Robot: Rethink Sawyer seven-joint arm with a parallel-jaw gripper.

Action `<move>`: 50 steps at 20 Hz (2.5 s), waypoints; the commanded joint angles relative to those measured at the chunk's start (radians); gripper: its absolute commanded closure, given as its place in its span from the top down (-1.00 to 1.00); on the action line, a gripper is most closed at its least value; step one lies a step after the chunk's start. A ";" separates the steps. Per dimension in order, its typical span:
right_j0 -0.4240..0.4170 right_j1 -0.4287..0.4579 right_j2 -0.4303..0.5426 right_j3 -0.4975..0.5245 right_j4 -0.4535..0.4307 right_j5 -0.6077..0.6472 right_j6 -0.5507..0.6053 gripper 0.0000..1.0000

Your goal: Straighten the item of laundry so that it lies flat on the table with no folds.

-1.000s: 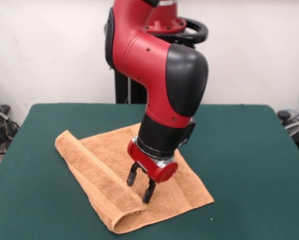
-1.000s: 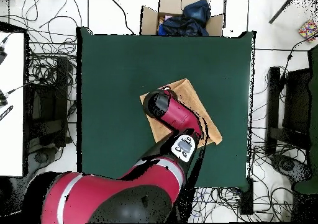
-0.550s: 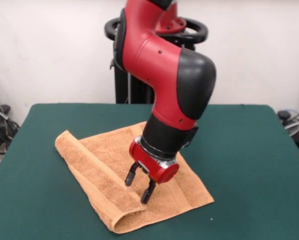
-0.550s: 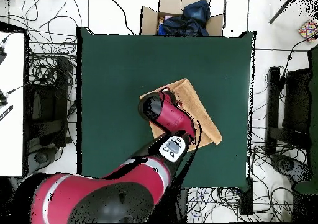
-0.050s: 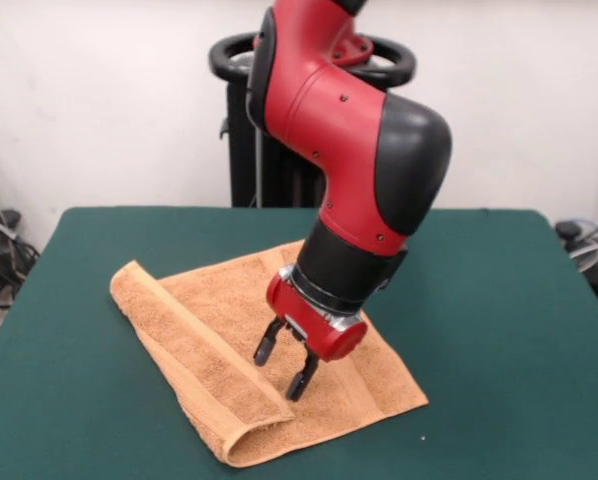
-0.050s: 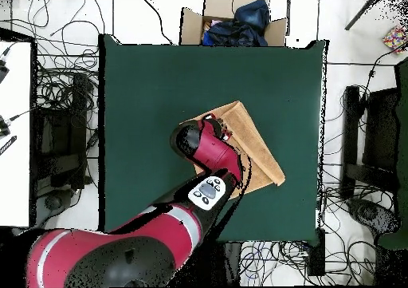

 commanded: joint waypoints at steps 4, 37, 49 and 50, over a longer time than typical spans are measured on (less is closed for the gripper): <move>-0.041 0.010 0.107 0.026 0.040 0.051 0.237 1.00; -0.331 -0.164 0.306 0.299 -0.338 0.015 0.018 1.00; -0.340 -0.133 0.300 0.262 -0.443 -0.126 0.150 1.00; -0.326 -0.130 0.286 0.260 -0.438 -0.136 0.163 1.00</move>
